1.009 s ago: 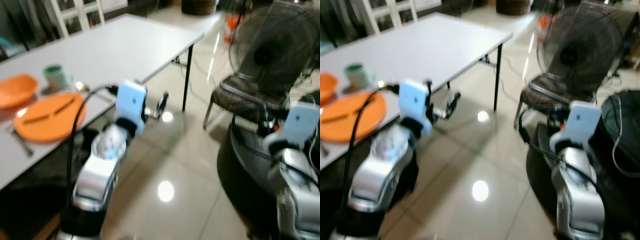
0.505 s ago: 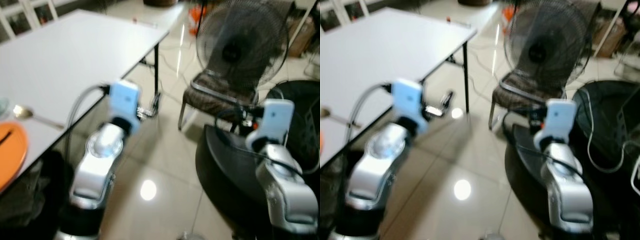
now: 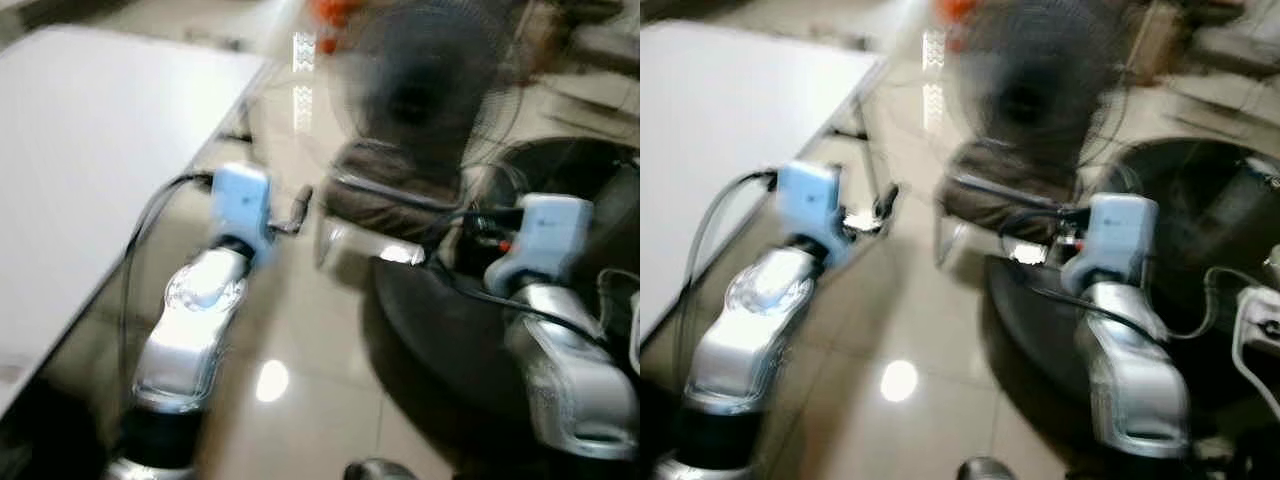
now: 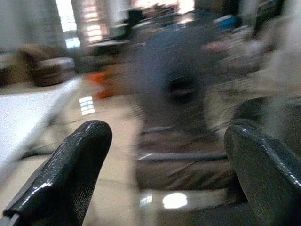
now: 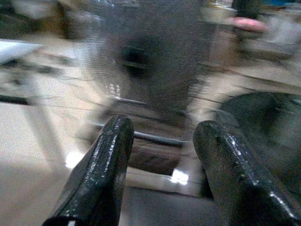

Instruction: Setting the table

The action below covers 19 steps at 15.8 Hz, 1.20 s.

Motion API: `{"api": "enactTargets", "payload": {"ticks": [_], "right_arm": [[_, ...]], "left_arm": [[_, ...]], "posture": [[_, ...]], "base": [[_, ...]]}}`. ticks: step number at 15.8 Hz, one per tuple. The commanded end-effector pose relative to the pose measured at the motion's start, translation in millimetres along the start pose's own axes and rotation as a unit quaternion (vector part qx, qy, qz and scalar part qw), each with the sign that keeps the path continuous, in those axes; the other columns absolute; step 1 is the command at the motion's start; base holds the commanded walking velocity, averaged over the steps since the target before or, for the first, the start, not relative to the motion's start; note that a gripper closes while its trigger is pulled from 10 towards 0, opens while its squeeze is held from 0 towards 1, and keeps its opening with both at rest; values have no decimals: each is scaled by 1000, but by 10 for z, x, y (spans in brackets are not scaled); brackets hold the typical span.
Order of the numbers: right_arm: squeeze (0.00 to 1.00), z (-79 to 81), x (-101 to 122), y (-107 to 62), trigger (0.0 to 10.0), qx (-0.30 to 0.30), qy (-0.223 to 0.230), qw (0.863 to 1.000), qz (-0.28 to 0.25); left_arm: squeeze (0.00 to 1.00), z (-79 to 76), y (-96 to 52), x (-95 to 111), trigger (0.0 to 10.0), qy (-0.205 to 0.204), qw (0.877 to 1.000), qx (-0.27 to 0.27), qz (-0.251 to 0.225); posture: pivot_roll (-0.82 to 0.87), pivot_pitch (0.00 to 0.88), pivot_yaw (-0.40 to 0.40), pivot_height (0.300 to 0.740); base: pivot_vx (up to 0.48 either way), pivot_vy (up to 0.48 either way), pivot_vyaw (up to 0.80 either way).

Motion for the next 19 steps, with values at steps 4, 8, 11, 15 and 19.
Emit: {"api": "enactTargets", "payload": {"ticks": [4, 8, 11, 15, 19], "right_arm": [[0, 70, 73, -3, 10000, 8, 5, 1000, -13], [0, 240, -259, 13, 10000, 55, 5, 997, 51], [0, 485, -1168, 80, 10000, 102, 44, 975, 194], [0, 720, -2118, -205, 10000, 147, 32, 923, 355], [0, 838, -2544, -648, 10000, 175, 34, 874, 452]], "left_arm": [[0, 70, -28, 20, 10000, 7, 1000, 3, -2], [0, 192, -61, -298, 10000, -20, 998, 30, 59], [0, 711, -347, -1325, 10000, 18, 963, 94, 251], [0, 890, -920, -2287, 10000, 1, 892, 131, 432], [0, 788, -1496, -2735, 10000, 27, 819, 105, 563]], "posture": [[-69, 70, -14, 740], [-63, 48, -24, 740], [-69, 35, -14, 740], [-42, 24, -33, 740], [-46, 35, -24, 740]], "base": [[476, 0, -773], [117, 0, 0], [0, 0, 0], [0, 0, 0], [0, 0, 0]]}}
Point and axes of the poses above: a point about 5 cm out from each wrist's last joint towards the gripper, its own y axis pointing out of the wrist towards the gripper, its own x axis along the axis of the wrist's last joint, z = x × y, the point moved 5 cm from there along y, pointing out of the wrist towards the gripper, and after that the axes turned 15 degrees about -y, right-handed, at the moved point
